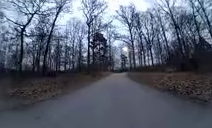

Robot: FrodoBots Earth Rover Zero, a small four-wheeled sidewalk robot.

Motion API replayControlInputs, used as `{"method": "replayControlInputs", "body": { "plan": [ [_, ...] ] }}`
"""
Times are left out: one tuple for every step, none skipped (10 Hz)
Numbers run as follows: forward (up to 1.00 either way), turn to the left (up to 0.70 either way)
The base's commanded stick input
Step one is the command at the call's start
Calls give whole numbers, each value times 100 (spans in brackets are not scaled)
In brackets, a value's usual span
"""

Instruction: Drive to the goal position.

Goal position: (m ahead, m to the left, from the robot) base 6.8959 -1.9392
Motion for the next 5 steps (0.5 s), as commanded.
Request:
{"method": "replayControlInputs", "body": {
  "plan": [
    [100,-17],
    [100,0],
    [100,0],
    [100,0],
    [100,0]
  ]
}}
